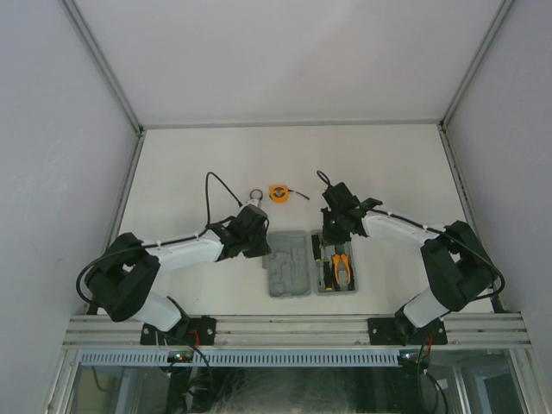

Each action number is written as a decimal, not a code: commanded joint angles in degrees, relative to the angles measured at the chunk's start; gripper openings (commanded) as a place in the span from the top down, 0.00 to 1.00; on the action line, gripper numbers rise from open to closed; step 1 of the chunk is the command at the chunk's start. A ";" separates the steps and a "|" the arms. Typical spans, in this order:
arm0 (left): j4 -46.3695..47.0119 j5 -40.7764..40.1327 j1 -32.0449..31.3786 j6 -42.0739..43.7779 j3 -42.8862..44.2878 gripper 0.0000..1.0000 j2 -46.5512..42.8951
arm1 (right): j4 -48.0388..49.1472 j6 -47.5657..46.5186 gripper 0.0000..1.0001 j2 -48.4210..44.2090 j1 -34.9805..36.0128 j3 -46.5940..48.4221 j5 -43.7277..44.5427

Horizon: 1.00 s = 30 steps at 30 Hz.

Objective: Sort the tools into containers
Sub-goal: Adjust the screwdriver in the storage box.

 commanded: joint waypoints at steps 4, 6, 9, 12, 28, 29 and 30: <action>-2.12 0.37 -0.68 1.99 1.98 1.00 1.67 | 1.01 -1.62 1.00 2.50 -0.05 3.73 4.10; -2.30 0.25 -0.64 2.15 2.19 1.00 1.78 | 0.59 -1.80 1.00 3.03 0.01 4.16 4.58; -2.80 0.04 -0.53 2.55 2.70 1.00 1.96 | -0.56 -1.92 1.00 3.82 0.10 4.83 5.31; -3.21 -0.03 -0.21 2.95 2.99 1.00 2.05 | -1.39 -1.92 1.00 3.96 0.42 5.03 6.34; -13.63 -1.40 6.02 17.45 14.72 0.99 7.91 | -5.32 -1.94 0.99 -5.38 0.79 4.14 9.92; -14.03 -1.46 6.55 18.07 15.34 0.99 8.12 | -5.32 -1.84 0.98 -6.07 0.67 3.72 9.98; -14.35 -1.46 6.84 18.60 15.86 0.97 8.31 | -5.26 -1.76 0.98 -6.75 0.47 3.36 9.99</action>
